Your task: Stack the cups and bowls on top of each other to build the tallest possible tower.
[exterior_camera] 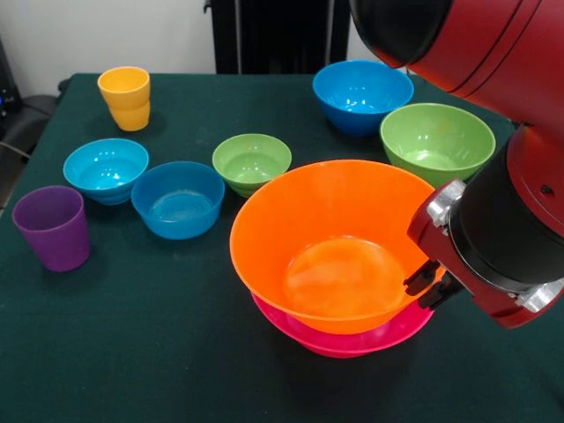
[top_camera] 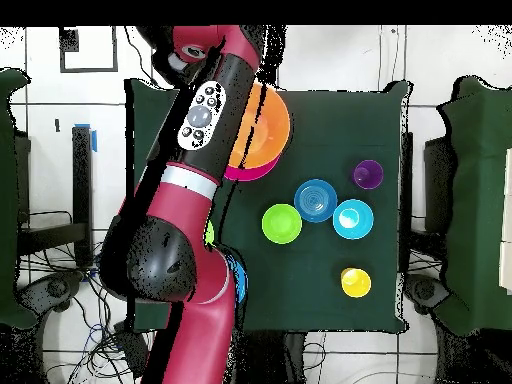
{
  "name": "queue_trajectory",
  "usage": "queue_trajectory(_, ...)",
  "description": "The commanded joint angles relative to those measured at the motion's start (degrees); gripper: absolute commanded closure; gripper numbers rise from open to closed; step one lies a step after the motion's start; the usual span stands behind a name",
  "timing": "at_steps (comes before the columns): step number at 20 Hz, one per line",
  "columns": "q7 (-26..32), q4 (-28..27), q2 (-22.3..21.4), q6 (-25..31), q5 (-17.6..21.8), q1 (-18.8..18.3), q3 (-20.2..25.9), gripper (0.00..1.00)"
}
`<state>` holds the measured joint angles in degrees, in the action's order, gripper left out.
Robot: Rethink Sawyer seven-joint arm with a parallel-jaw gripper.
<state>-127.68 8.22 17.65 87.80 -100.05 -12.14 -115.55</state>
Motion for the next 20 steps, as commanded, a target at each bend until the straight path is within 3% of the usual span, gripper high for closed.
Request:
queue_trajectory(1,-4.4,-2.1,0.0,-3.3,0.8,1.1,0.0,1.0)
queue_trajectory(13,-4.2,-1.9,0.4,-4.3,1.1,1.3,1.0,1.0)
queue_trajectory(20,-6.2,-1.5,0.0,-2.1,1.6,1.8,0.6,1.0)
